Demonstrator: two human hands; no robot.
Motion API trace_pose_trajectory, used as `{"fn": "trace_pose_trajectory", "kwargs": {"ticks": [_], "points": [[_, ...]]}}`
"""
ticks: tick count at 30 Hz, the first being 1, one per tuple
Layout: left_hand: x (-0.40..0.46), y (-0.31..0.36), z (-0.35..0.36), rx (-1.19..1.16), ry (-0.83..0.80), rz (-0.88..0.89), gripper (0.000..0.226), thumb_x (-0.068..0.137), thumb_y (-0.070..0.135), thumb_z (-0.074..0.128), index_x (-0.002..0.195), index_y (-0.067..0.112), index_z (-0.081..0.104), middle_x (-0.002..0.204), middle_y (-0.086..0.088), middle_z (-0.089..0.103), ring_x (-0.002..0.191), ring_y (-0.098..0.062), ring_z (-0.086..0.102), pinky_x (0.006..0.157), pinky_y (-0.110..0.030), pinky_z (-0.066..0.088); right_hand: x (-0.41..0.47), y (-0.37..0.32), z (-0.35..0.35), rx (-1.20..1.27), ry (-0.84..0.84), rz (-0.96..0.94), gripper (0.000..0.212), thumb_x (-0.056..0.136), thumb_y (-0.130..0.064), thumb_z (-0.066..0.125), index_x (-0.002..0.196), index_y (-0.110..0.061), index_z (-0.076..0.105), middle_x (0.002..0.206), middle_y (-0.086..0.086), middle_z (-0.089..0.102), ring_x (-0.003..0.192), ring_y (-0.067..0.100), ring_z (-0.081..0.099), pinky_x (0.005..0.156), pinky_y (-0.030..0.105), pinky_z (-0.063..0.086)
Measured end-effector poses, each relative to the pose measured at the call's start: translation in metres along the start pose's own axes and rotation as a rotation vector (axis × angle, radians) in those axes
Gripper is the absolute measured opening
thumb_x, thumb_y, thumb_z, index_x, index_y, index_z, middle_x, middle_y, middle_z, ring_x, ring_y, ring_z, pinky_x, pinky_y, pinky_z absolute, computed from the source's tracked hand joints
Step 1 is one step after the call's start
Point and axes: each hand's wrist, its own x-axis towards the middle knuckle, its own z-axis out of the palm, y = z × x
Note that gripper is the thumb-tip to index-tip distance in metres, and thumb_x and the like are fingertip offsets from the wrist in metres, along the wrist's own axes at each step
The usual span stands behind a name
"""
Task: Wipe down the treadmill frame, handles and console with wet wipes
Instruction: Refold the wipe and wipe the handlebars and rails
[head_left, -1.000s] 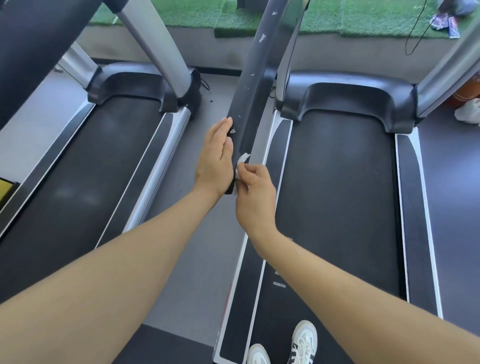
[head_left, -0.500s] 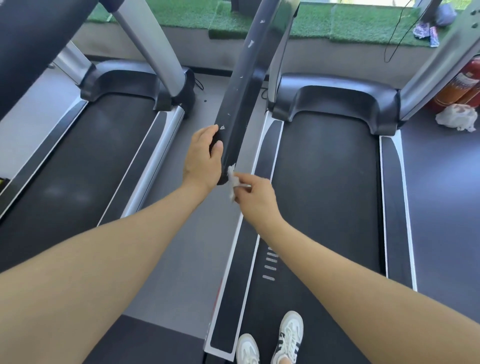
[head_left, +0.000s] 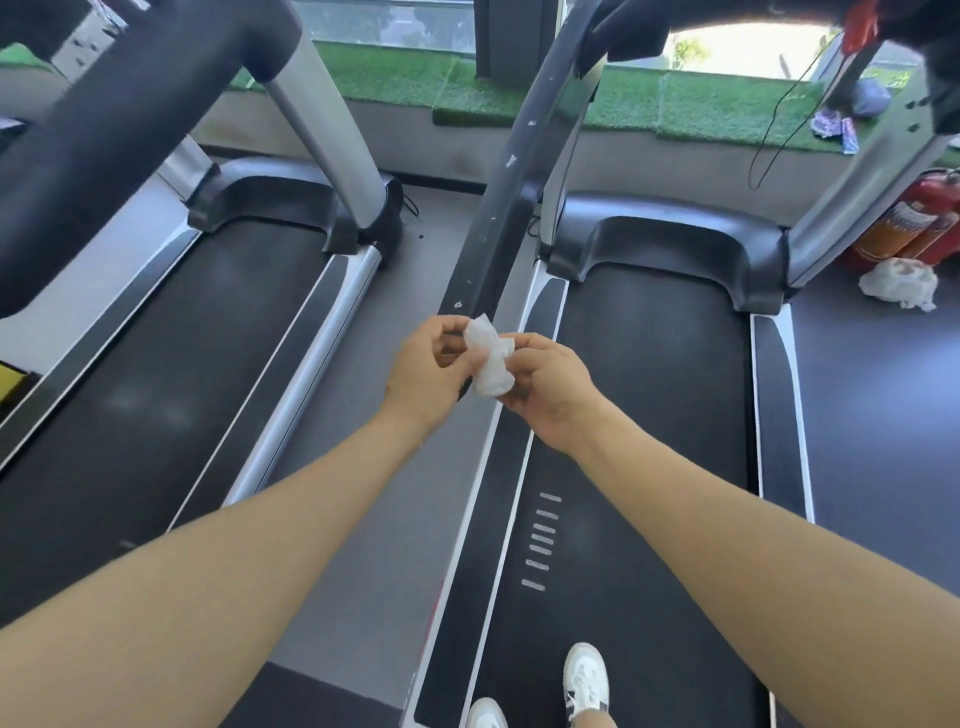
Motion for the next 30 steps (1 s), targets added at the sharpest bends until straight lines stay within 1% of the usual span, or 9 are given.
{"fn": "trace_pose_trajectory", "kwargs": {"ticks": [3, 5, 8, 11, 16, 18, 21, 26, 30], "points": [[0.007, 0.000, 0.005, 0.055, 0.161, -0.044, 0.020, 0.086, 0.009, 0.066, 0.102, 0.017, 0.058, 0.089, 0.006, 0.063, 0.076, -0.004, 0.059, 0.069, -0.016, 0.049, 0.008, -0.001, -0.006, -0.190, 0.157, -0.080, 0.023, 0.088, 0.006, 0.045, 0.093, -0.011, 0.060, 0.095, 0.007, 0.061, 0.087, 0.021, 0.059, 0.073, 0.029, 0.054], [0.013, 0.001, 0.012, 0.097, 0.233, -0.070, 0.017, 0.086, 0.009, 0.064, 0.100, 0.017, 0.058, 0.087, 0.009, 0.060, 0.075, -0.002, 0.057, 0.067, -0.014, 0.046, 0.012, -0.003, -0.013, -0.427, 0.282, -0.288, 0.021, 0.091, -0.001, 0.048, 0.094, -0.017, 0.060, 0.089, -0.002, 0.059, 0.083, 0.014, 0.056, 0.075, 0.022, 0.051], [0.021, 0.005, 0.027, 0.145, 0.226, -0.061, 0.011, 0.089, 0.009, 0.060, 0.096, 0.018, 0.057, 0.085, 0.008, 0.061, 0.078, -0.010, 0.060, 0.071, -0.020, 0.050, 0.018, -0.008, -0.021, -0.635, 0.175, -0.463, 0.024, 0.092, -0.006, 0.050, 0.106, -0.019, 0.065, 0.100, -0.004, 0.059, 0.086, 0.005, 0.055, 0.068, 0.005, 0.041], [0.032, 0.009, 0.045, 0.170, 0.156, -0.080, 0.011, 0.091, 0.011, 0.058, 0.088, 0.022, 0.059, 0.086, 0.001, 0.069, 0.081, -0.018, 0.067, 0.081, -0.036, 0.056, 0.030, -0.012, -0.033, -0.763, 0.083, -0.428, 0.031, 0.094, -0.011, 0.051, 0.120, -0.020, 0.064, 0.112, -0.002, 0.054, 0.096, 0.009, 0.055, 0.068, 0.007, 0.040], [0.053, 0.013, 0.059, 0.137, 0.099, -0.154, 0.017, 0.091, 0.008, 0.056, 0.088, 0.024, 0.060, 0.089, -0.006, 0.072, 0.086, -0.024, 0.069, 0.089, -0.046, 0.053, 0.050, -0.025, -0.052, -0.702, 0.047, -0.378, 0.024, 0.093, -0.010, 0.051, 0.112, -0.017, 0.064, 0.103, -0.004, 0.062, 0.089, 0.008, 0.057, 0.068, 0.010, 0.041], [0.057, 0.011, 0.061, 0.165, 0.089, -0.144, 0.016, 0.091, 0.010, 0.057, 0.088, 0.025, 0.060, 0.089, -0.004, 0.072, 0.088, -0.022, 0.068, 0.089, -0.040, 0.053, 0.062, -0.028, -0.053, -0.665, 0.027, -0.337, 0.022, 0.090, -0.005, 0.050, 0.101, -0.018, 0.064, 0.088, -0.005, 0.063, 0.077, 0.008, 0.055, 0.062, 0.011, 0.043], [0.058, 0.011, 0.062, 0.342, 0.136, -0.028, 0.019, 0.091, 0.006, 0.055, 0.097, 0.023, 0.060, 0.096, 0.006, 0.066, 0.091, -0.010, 0.063, 0.081, -0.014, 0.048, 0.091, -0.029, -0.053, -0.613, 0.077, -0.260, 0.023, 0.088, -0.001, 0.049, 0.097, -0.017, 0.064, 0.081, -0.006, 0.061, 0.068, 0.004, 0.052, 0.053, 0.008, 0.040], [0.055, 0.003, 0.051, 0.577, 0.351, 0.141, 0.031, 0.089, 0.001, 0.051, 0.114, 0.018, 0.057, 0.106, 0.017, 0.046, 0.093, 0.002, 0.049, 0.082, -0.020, 0.043, 0.148, -0.028, -0.052, -0.510, 0.228, -0.151, 0.019, 0.092, -0.005, 0.048, 0.103, -0.013, 0.062, 0.089, -0.002, 0.061, 0.080, 0.015, 0.057, 0.055, 0.017, 0.041], [0.049, -0.012, 0.037, 0.660, 0.436, 0.136, 0.033, 0.089, 0.001, 0.051, 0.117, 0.018, 0.057, 0.110, 0.019, 0.042, 0.101, 0.001, 0.044, 0.080, 0.002, 0.030, 0.175, -0.023, -0.037, -0.485, 0.251, -0.102, 0.020, 0.094, -0.006, 0.045, 0.108, -0.012, 0.060, 0.089, -0.003, 0.057, 0.080, 0.015, 0.056, 0.058, 0.018, 0.041]]}}
